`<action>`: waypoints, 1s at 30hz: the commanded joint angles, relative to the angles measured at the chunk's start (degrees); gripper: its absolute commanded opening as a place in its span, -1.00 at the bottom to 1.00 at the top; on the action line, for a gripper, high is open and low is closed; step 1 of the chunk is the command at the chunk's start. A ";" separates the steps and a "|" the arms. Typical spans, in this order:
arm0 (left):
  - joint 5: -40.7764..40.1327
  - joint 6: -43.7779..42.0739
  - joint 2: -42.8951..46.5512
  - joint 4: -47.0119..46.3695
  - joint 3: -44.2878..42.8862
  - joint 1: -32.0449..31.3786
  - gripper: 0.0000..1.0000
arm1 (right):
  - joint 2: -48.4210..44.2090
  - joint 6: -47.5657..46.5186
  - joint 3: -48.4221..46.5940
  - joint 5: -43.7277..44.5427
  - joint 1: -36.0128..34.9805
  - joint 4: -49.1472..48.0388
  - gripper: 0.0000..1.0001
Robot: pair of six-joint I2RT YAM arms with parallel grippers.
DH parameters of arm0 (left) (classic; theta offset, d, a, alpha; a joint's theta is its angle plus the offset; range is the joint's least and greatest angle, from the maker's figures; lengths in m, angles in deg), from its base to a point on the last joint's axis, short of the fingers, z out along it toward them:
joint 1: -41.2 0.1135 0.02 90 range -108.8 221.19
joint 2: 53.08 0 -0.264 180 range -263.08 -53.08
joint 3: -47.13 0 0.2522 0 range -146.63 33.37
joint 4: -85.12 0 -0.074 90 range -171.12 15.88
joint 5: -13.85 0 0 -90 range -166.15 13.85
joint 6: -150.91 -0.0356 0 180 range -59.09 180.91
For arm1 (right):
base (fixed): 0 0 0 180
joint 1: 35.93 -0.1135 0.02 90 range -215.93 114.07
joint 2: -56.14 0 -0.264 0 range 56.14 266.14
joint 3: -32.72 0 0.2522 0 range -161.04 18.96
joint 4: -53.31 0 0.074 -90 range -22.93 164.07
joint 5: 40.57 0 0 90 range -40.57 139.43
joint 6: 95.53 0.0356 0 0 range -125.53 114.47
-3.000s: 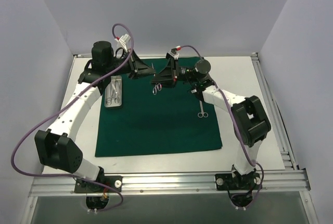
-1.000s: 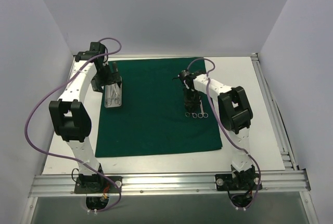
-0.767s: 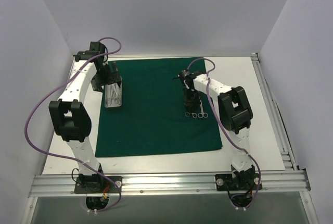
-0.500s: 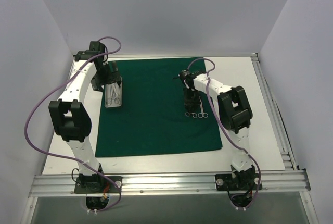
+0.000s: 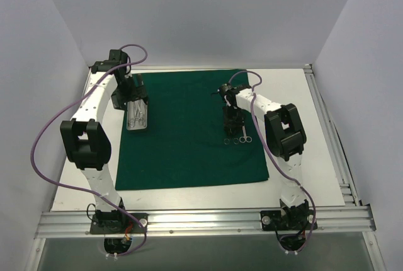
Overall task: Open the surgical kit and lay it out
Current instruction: Place the medical item in the surgical kit, then pick up the medical item from the container.
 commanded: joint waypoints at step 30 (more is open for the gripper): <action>-8.77 -6.44 -21.49 5.96 -15.80 0.29 -0.28 | -8.94 -5.26 -23.71 -1.65 7.32 8.40 -0.32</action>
